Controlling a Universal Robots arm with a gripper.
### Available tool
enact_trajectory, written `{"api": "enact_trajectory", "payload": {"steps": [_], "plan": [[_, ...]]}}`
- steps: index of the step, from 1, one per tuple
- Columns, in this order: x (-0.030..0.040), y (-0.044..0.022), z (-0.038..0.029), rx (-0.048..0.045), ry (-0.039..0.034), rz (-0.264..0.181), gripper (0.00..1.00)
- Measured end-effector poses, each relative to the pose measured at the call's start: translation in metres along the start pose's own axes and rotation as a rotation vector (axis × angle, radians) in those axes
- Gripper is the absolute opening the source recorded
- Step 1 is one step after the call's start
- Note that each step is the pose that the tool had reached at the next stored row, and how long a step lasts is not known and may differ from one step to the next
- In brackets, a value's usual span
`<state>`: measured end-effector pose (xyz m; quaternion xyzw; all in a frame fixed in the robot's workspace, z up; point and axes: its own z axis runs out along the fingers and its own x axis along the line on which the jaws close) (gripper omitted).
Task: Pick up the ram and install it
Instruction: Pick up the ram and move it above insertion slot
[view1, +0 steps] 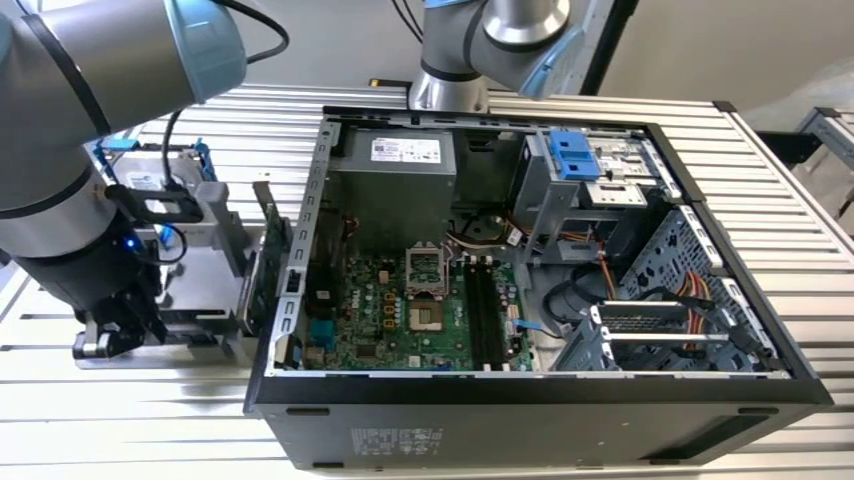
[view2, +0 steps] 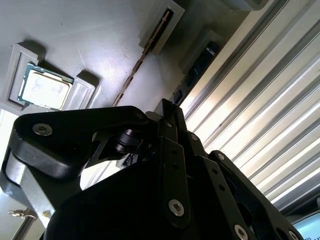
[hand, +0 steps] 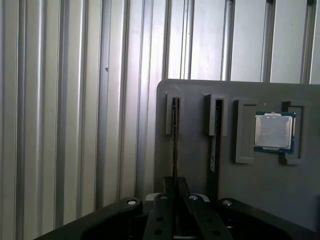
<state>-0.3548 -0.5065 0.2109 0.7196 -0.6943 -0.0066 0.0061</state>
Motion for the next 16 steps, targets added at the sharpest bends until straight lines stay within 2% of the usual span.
{"api": "enact_trajectory", "payload": {"steps": [16], "plan": [[0.0000,0.0002,-0.0104,-0.0002,0.0001,0.000,0.00]]}}
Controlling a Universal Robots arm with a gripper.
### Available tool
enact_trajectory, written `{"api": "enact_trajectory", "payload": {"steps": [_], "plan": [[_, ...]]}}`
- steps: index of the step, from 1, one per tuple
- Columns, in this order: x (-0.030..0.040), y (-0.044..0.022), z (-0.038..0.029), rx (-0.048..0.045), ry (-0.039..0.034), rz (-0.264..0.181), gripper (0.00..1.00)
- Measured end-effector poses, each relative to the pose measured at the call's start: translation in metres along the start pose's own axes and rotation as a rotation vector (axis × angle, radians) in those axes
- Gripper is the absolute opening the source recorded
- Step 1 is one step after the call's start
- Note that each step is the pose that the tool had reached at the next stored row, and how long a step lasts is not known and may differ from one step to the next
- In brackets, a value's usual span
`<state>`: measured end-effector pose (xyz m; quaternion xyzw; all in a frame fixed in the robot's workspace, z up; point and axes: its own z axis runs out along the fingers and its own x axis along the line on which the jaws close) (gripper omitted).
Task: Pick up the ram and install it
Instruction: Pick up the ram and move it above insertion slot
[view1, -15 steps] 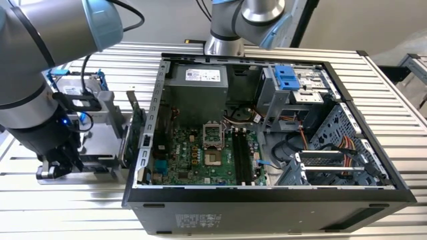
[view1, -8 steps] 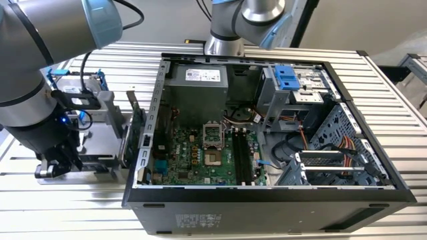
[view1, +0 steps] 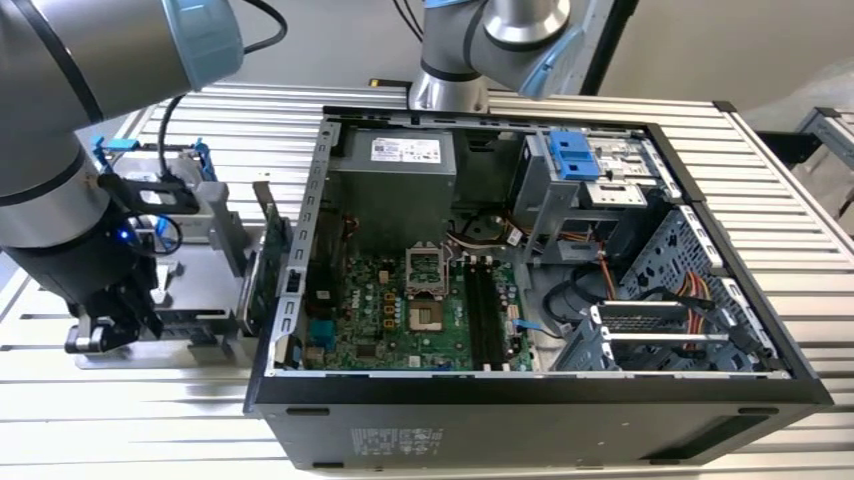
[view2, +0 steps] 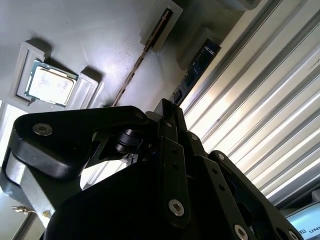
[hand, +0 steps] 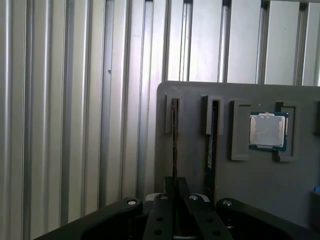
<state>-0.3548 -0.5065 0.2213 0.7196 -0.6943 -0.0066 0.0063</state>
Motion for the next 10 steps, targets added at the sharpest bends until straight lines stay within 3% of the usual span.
{"api": "enact_trajectory", "payload": {"steps": [10], "plan": [[0.0000,0.0001,-0.0045,0.0001,-0.0001,0.000,0.00]]}}
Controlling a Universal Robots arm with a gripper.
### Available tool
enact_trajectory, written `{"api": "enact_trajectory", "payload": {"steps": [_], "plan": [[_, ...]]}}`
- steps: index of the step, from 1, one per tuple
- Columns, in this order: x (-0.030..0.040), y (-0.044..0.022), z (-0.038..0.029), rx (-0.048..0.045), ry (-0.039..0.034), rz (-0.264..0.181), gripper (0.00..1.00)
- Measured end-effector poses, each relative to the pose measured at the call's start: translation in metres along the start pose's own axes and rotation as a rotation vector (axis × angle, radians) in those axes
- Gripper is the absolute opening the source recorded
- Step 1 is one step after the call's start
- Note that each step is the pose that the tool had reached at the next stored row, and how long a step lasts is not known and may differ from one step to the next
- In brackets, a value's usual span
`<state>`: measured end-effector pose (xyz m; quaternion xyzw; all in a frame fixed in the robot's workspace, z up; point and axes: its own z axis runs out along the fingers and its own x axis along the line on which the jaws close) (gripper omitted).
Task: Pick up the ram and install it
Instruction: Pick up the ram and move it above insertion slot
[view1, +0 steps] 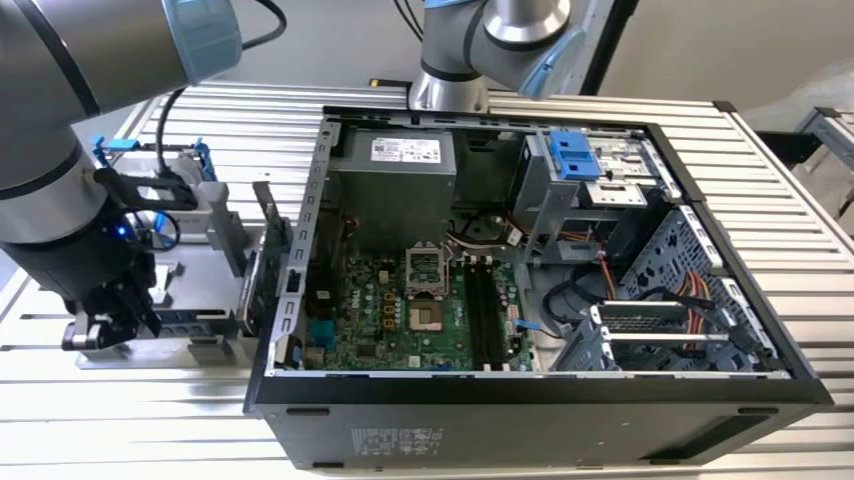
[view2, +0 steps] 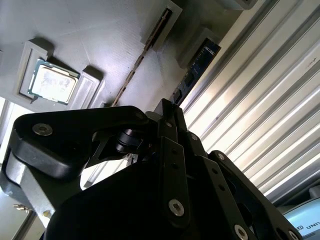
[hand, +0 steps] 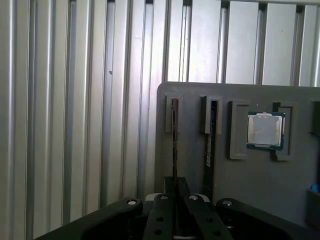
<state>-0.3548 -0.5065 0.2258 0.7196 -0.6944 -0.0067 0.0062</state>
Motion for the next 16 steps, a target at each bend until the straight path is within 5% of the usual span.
{"api": "enact_trajectory", "payload": {"steps": [16], "plan": [[0.0000,0.0001,-0.0056,-0.0001,0.0001,0.000,0.00]]}}
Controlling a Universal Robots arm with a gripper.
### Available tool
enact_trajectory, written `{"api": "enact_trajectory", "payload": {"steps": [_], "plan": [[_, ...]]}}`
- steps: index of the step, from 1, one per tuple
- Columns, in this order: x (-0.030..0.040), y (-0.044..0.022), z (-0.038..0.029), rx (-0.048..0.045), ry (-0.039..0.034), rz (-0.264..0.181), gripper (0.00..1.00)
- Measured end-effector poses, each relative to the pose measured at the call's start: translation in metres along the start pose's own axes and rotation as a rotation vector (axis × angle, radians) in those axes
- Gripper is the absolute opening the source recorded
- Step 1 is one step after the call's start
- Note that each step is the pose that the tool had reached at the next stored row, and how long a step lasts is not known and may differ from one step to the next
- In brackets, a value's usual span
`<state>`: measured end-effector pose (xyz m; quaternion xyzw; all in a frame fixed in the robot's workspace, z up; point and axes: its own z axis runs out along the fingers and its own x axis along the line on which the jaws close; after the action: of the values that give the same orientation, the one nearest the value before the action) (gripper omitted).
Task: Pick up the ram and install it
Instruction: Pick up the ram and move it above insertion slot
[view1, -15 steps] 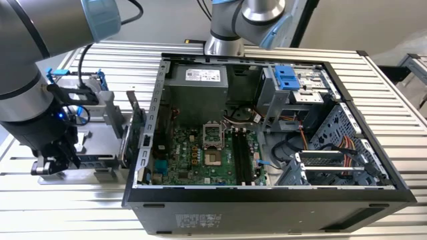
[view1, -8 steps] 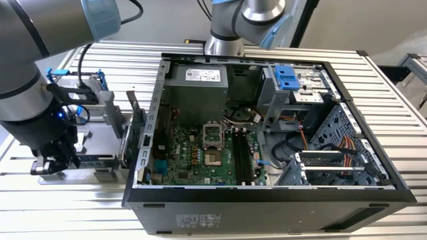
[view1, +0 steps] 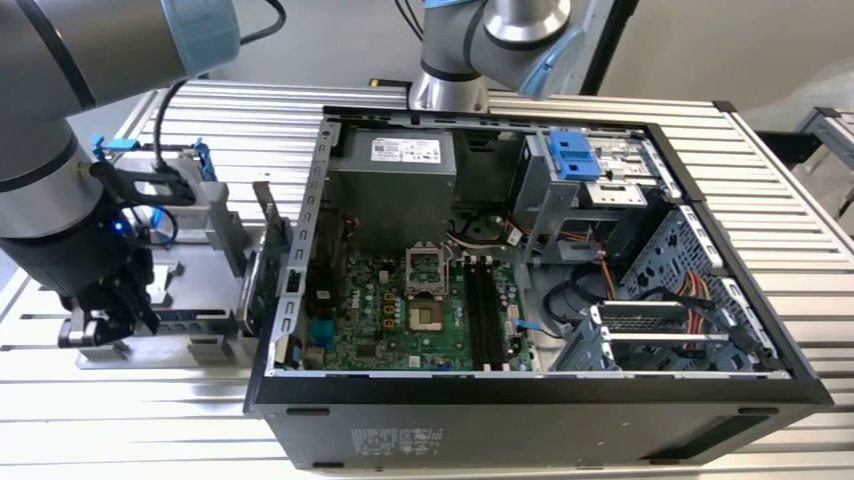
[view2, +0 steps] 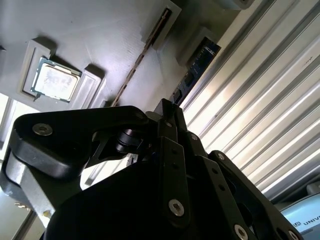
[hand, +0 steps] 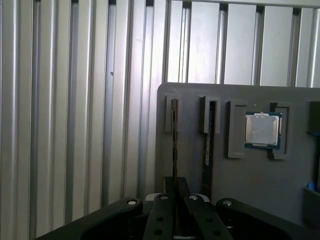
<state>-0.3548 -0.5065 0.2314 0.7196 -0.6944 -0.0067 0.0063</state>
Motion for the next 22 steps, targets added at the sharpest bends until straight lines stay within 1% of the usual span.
{"api": "enact_trajectory", "payload": {"steps": [16,22], "plan": [[0.0000,0.0001,-0.0069,0.0000,0.0000,0.000,0.00],[0.0000,0.0002,-0.0105,0.0000,0.0000,0.000,0.00]]}}
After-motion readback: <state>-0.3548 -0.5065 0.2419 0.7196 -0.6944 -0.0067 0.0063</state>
